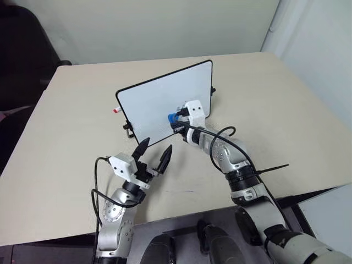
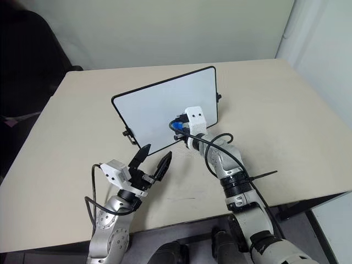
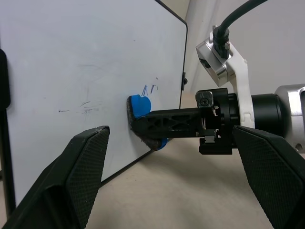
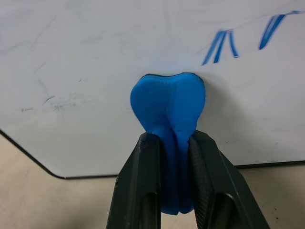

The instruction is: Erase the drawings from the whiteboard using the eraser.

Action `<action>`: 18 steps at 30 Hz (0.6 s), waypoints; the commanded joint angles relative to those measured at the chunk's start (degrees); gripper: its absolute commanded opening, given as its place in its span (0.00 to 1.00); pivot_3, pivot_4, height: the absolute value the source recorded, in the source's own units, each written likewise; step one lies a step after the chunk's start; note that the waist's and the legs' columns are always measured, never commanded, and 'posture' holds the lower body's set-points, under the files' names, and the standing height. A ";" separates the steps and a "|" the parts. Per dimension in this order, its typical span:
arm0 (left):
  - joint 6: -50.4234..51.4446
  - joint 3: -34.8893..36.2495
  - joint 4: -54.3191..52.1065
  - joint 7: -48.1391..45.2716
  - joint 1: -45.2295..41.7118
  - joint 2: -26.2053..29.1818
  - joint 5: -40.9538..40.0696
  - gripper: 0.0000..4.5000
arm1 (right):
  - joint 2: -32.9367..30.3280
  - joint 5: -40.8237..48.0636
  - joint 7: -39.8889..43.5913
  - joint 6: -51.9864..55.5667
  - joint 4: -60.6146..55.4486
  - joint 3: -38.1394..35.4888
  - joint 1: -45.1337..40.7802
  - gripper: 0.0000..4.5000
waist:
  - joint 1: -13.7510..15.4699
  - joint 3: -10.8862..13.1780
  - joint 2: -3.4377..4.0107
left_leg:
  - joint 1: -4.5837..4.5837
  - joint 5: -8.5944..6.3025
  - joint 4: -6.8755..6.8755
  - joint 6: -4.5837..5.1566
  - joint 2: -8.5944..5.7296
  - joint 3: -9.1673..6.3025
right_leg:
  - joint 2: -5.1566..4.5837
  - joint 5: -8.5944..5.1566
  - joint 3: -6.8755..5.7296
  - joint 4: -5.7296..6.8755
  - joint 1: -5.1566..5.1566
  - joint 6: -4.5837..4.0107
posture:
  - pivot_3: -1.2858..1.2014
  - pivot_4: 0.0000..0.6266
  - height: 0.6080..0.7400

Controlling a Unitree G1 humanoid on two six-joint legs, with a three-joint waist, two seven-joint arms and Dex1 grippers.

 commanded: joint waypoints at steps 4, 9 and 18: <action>0.24 0.50 -2.68 -0.22 0.13 0.55 -1.15 1.00 | -0.26 1.36 -2.40 -5.10 -0.72 -6.80 -5.34 0.09 | 0.06 0.00 0.00 | -0.08 0.10 0.10 0.03 -0.02 0.00 | -0.01 0.01 0.03 -0.01 0.00 -0.01 | 0.52 0.24 1.00; 0.42 0.49 -2.90 -0.11 0.18 0.62 -1.05 1.00 | -0.40 0.49 -4.79 -7.13 3.28 -9.56 -6.97 0.09 | 0.05 0.00 -0.01 | -0.06 0.10 0.14 0.03 -0.04 0.00 | -0.01 0.01 0.03 -0.04 0.00 -0.01 | 0.52 0.24 1.00; 0.39 0.39 -3.31 0.31 0.37 0.32 -0.96 1.00 | 0.13 -1.26 -3.95 -6.08 5.78 -5.94 -6.33 0.09 | 0.02 0.00 -0.01 | 0.00 0.10 0.19 0.04 -0.06 0.00 | -0.01 0.01 0.03 -0.05 -0.01 0.00 | 0.52 0.24 1.00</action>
